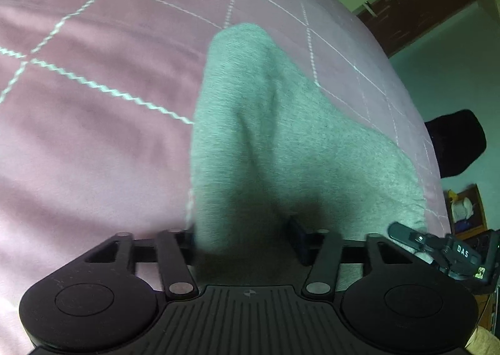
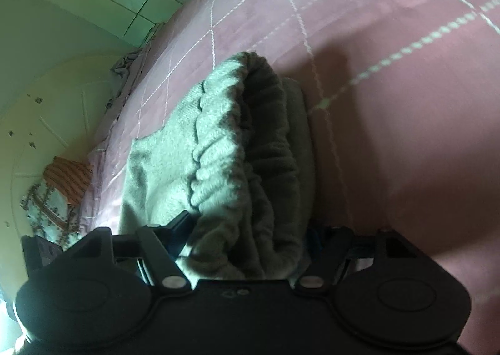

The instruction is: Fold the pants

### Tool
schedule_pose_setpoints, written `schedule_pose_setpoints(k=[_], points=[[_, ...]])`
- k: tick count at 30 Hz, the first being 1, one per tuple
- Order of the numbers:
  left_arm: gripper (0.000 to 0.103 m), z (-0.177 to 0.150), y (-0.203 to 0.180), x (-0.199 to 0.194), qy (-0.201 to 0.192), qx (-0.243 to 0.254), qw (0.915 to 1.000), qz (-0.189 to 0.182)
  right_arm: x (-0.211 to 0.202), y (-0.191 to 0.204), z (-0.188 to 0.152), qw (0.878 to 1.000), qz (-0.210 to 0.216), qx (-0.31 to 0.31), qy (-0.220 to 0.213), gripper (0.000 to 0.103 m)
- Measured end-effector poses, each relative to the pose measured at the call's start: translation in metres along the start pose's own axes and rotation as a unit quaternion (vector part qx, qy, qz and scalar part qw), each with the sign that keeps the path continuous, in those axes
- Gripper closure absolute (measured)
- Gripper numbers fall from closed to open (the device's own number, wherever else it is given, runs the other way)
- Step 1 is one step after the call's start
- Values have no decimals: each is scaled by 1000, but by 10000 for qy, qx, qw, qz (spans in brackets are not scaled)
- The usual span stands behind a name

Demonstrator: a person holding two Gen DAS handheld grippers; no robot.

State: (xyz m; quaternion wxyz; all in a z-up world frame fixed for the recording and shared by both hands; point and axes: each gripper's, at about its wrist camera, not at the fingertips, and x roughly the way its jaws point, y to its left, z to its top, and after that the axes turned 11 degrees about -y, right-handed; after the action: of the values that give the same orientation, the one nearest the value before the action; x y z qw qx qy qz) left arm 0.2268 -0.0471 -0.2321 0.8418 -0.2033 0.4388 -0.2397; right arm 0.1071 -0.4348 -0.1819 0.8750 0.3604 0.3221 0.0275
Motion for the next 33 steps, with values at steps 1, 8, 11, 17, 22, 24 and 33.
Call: schedule_pose_setpoints(k=[1,8,11,17,22,24,33], points=[[43,0,-5,0,-11,54,10000,43,2,2,-1,10000,-24,-47,-54,31],[41,-5,-8,-7,-149,165,9997,71,-1,7,-12,9986,94,-443,-267,24],[34,-5,2,-10,-252,-251,9994,-43,-2,-2,-6,9993,284,-87,-213,21],[38,-4,-2,-5,-207,-383,9990,47,-4,-17,3,9977,439,496,-173,19],[79,-5,-5,-19,-379,-162,9991,92,-11,-9,-4,9997,75,147,-193,50],[81,-6,-14,-24,-488,97,9986,157,-14,-4,-8,9996,59,160,-245,52],[82,21,-57,-62,-1158,305,9922,-333,-40,32,6,9968,526,-11,-603,59]])
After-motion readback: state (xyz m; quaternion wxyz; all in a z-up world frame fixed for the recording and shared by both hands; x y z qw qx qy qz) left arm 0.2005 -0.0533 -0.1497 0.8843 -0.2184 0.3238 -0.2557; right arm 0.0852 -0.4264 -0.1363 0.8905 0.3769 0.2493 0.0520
